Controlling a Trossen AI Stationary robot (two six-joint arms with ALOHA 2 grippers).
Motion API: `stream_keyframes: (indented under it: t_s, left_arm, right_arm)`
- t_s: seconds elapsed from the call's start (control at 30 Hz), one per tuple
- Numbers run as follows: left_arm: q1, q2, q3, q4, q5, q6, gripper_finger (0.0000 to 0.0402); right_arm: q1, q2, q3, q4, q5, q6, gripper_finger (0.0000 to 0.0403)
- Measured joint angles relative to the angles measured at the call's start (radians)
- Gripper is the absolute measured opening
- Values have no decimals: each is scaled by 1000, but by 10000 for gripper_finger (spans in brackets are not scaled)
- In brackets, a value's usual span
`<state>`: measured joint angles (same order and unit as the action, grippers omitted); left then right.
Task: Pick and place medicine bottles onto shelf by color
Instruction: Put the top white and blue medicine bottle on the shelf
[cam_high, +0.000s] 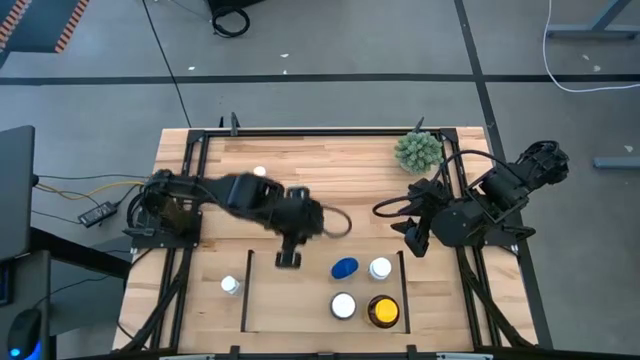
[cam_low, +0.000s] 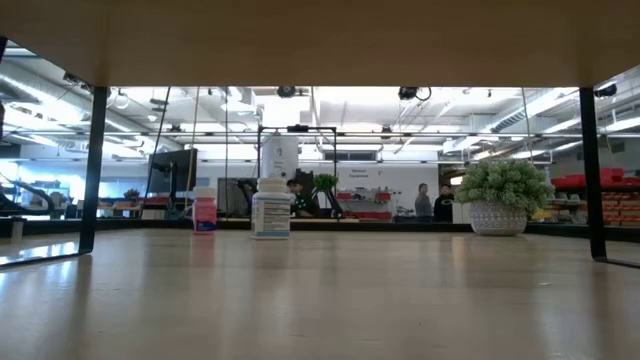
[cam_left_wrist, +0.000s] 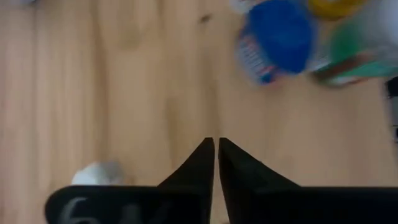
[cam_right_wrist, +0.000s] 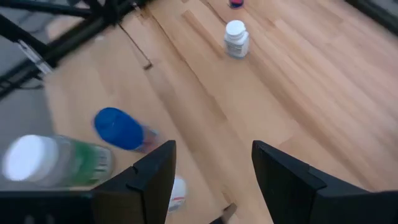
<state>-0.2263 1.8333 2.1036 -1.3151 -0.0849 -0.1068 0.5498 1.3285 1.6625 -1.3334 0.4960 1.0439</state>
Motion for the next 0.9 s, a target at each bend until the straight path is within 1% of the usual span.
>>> stream_keyframes:
  t_s: [0.13, 0.23, 0.33, 0.47, 0.6, 0.7, 0.77, 0.83, 0.9]
  left_arm:
    - [92, -1, 0, -90, -1, -6, 59]
    - [159, -1, -1, -137, -1, -19, 92]
    - [214, -1, -1, -159, -1, -30, 127]
    - [268, -2, -1, -163, 0, 51, 170]
    - [342, -2, -1, -202, 1, 152, 202]
    - [415, -2, -1, -263, 8, 220, 218]
    - [465, -3, -1, -254, 20, 246, 223]
    - [520, -14, -3, -256, 45, 279, 224]
    - [575, -23, -1, -256, 45, 301, 221]
  right_arm:
    - [-63, 1, -24, -3, -46, -113, 218]
    - [-132, 2, -36, -1, -101, -192, 218]
    - [-212, 2, -43, 45, -169, -274, 218]
    - [-310, 2, -44, 93, -240, -352, 218]
    - [-381, 1, -44, 127, -249, -403, 218]
    - [-419, 1, -44, 159, -249, -420, 218]
    - [-440, 1, -44, 180, -249, -429, 218]
    - [-458, 1, -44, 194, -249, -432, 218]
    - [-475, 1, -44, 203, -249, -430, 218]
